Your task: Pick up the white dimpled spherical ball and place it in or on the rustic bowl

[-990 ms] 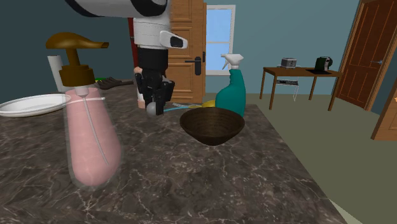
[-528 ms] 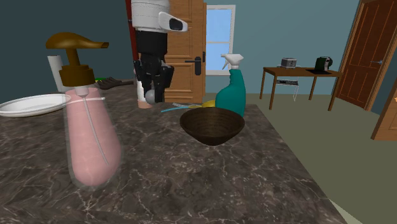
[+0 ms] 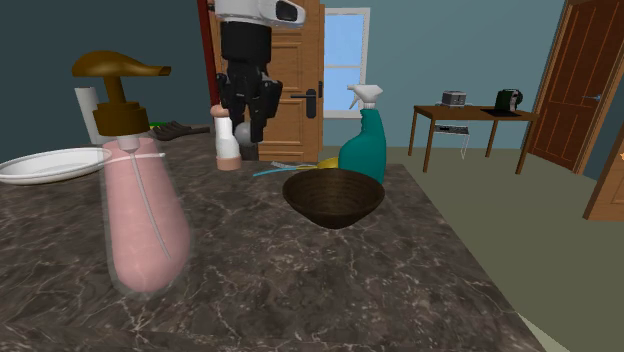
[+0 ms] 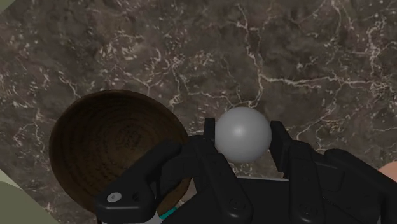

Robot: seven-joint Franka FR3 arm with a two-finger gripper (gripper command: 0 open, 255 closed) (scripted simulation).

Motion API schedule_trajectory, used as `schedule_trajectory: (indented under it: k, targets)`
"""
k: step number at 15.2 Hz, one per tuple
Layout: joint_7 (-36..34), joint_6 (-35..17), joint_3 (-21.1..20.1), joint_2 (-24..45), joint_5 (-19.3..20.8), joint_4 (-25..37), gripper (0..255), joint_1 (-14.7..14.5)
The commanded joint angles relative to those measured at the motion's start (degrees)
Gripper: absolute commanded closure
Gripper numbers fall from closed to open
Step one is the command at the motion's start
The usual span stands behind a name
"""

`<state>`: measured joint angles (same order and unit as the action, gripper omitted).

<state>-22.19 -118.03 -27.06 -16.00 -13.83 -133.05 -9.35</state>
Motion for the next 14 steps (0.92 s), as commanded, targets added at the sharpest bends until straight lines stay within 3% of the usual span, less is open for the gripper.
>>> schedule_trajectory:
  k: [1, 10, 14]
  targets:
    - [2.3, 0.4, 1.6, 0.5, 0.8, 0.5, 255, 1.2]
    - [12.7, 1.9, 8.7, 5.9, 5.0, 5.7, 255, 7.2]
    - [12.8, -1.3, 8.5, 7.1, 5.1, 3.7, 255, 7.2]
